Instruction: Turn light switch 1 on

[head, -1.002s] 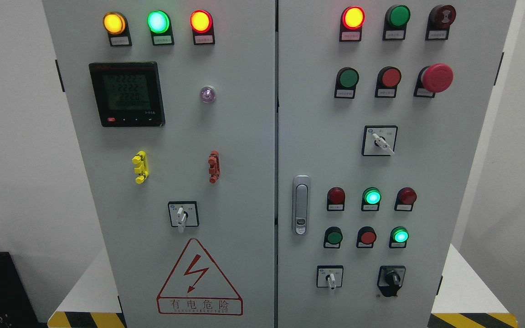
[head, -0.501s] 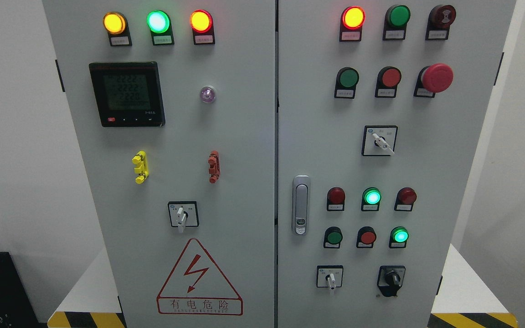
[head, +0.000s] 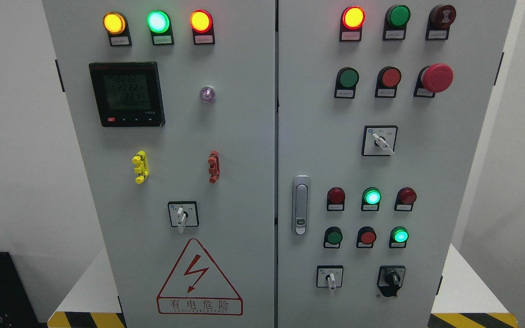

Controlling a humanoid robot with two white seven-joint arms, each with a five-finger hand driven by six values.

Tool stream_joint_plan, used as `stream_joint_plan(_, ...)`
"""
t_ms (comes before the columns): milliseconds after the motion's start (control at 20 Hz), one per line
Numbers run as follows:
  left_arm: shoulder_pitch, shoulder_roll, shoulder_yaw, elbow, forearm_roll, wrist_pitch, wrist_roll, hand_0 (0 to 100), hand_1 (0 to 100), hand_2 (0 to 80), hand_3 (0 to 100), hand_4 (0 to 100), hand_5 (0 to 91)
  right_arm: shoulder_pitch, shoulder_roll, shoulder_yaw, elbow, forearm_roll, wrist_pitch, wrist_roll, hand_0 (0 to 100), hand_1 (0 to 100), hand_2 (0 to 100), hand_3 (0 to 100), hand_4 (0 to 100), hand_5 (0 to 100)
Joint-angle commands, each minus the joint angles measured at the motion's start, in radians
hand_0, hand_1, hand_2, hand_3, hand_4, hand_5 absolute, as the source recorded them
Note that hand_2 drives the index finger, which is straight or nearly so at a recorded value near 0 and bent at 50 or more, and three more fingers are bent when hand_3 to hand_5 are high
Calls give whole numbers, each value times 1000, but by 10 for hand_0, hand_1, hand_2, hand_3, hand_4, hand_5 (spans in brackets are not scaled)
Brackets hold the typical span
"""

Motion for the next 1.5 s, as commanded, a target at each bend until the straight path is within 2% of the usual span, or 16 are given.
stream_joint_plan(0,-84,-34,-12,-188,-4,30,80,141,639,319,575,707,497,0,0,0,0,-25,-1,0,0,0,0,0,0,0)
stream_joint_plan(50,-98,-34,-14,-188,-6,30,103,121,669,334,607,736,535,0,0,0,0,-25,0,0,0,0,0,0,0,0)
stream_joint_plan(200,-126,-36,-28,-187,-7,31,111,74,726,375,652,772,573,0,0,0,0,-25,0,0,0,0,0,0,0,0)
stream_joint_plan(451,-199,-48,-55,-187,-9,80,120,4,734,468,708,818,646,0,0,0,0,-25,0,0,0,0,0,0,0,0)
stream_joint_plan(601,-239,-65,-65,-188,-4,136,146,0,750,485,743,836,696,0,0,0,0,-25,0,0,0,0,0,0,0,0)
stream_joint_plan(802,-288,-80,-66,-188,-4,188,149,0,765,500,780,815,713,0,0,0,0,-25,-1,0,0,0,0,0,0,0)
stream_joint_plan(952,-310,-85,-71,-188,-7,209,198,0,775,510,784,815,713,0,0,0,0,-25,0,0,0,0,0,0,0,0)
stream_joint_plan(1453,-385,-103,-85,-185,-11,274,243,0,784,541,814,828,714,0,0,0,0,-25,0,0,0,0,0,0,0,0)
